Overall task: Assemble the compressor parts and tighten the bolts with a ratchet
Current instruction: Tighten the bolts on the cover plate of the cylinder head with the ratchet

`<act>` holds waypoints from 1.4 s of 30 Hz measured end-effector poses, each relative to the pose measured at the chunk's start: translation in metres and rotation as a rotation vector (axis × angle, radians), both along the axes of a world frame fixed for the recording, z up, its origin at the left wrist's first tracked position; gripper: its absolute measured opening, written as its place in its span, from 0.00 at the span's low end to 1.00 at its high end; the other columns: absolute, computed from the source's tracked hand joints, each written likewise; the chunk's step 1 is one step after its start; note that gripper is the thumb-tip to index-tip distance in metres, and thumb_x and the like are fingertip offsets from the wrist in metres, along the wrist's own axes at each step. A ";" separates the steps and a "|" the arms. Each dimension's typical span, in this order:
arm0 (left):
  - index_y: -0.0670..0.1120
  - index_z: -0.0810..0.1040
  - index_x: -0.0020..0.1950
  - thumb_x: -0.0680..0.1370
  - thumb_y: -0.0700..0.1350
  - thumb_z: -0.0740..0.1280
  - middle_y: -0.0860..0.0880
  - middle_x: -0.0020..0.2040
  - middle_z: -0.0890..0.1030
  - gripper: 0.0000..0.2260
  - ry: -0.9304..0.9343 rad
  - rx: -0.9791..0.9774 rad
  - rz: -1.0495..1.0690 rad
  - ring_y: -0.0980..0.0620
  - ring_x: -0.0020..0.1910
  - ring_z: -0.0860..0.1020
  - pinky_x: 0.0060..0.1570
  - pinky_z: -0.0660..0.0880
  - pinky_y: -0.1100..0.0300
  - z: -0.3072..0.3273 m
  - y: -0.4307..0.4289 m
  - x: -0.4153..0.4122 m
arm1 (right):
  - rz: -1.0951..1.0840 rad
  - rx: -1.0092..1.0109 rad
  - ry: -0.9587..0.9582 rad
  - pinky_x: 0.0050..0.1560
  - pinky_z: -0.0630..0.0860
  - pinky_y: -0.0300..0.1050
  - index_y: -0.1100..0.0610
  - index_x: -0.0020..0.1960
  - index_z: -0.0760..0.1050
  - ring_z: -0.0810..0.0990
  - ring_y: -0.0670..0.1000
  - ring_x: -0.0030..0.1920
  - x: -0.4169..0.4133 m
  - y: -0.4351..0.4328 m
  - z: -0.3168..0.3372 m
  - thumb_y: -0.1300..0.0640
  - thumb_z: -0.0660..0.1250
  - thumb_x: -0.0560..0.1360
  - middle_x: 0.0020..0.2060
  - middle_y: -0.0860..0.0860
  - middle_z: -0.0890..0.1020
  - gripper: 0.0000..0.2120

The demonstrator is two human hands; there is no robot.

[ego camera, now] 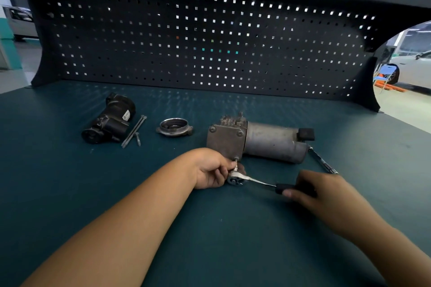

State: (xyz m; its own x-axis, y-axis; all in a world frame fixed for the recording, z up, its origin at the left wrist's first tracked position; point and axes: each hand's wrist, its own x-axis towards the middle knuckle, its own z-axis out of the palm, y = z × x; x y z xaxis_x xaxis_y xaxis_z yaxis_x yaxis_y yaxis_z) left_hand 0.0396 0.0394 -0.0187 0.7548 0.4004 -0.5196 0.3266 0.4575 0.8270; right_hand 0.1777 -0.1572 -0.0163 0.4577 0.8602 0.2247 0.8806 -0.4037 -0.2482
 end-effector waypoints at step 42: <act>0.42 0.76 0.22 0.79 0.31 0.48 0.52 0.18 0.74 0.29 -0.012 0.053 0.114 0.61 0.14 0.64 0.17 0.57 0.75 0.002 -0.007 -0.001 | 0.435 0.229 -0.539 0.46 0.54 0.46 0.51 0.59 0.69 0.72 0.53 0.56 -0.092 0.098 0.082 0.43 0.65 0.73 0.52 0.48 0.74 0.19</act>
